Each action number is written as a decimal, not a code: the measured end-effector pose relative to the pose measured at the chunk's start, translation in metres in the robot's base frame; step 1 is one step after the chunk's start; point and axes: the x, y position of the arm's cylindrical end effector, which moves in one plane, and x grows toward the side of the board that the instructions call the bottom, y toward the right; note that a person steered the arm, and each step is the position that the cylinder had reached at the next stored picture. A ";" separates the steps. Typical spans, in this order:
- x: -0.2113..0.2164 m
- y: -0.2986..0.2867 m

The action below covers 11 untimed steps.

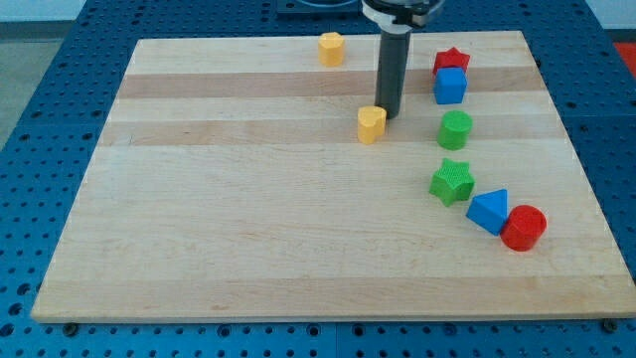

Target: Slide the yellow heart closer to yellow hexagon

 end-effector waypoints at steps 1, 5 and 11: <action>0.010 0.020; 0.053 -0.034; -0.020 -0.066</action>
